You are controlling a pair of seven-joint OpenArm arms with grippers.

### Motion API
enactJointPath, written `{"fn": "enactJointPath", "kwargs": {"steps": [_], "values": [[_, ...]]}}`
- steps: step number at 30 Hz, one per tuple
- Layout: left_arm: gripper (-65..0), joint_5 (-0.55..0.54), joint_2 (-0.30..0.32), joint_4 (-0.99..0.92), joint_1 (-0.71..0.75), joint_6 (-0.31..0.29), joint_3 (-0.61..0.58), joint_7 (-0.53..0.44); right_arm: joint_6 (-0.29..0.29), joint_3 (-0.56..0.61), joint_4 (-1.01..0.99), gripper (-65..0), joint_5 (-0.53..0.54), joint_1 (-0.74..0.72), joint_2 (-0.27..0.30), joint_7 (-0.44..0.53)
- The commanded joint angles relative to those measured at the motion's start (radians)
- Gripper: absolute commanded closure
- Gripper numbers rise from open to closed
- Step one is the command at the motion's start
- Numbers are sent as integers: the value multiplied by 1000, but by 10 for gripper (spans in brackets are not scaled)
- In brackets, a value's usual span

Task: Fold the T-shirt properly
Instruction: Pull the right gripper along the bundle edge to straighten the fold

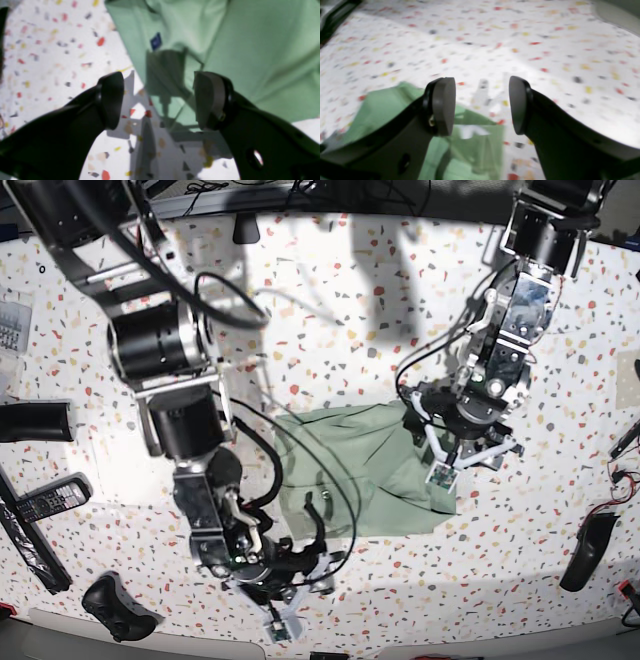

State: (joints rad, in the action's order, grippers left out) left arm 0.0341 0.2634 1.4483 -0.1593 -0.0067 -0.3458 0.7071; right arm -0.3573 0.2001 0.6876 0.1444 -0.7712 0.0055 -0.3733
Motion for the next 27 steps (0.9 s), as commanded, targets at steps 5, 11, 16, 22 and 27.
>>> {"fn": "enactJointPath", "kwargs": {"steps": [5, 11, 16, 22, 27], "values": [[-408, -10, 3, 17, -21, 6, 5, -19, 7, -3, -135, -325, -19, -36, -14, 86], [-408, -10, 3, 17, -21, 6, 5, -19, 11, -3, -290, -325, -135, -1, -27, 145], [-408, -9, 3, 17, -21, 7, 5, -14, 6, -3, -245, -325, -134, 55, -23, 20], [-408, 1, 3, 17, -21, 13, 5, 7, -73, -3, -94, -325, -131, 172, -22, -148], [-408, 105, 4, 17, -21, 45, 5, 23, -73, -3, 80, -325, -80, 301, 1, -201]]}}
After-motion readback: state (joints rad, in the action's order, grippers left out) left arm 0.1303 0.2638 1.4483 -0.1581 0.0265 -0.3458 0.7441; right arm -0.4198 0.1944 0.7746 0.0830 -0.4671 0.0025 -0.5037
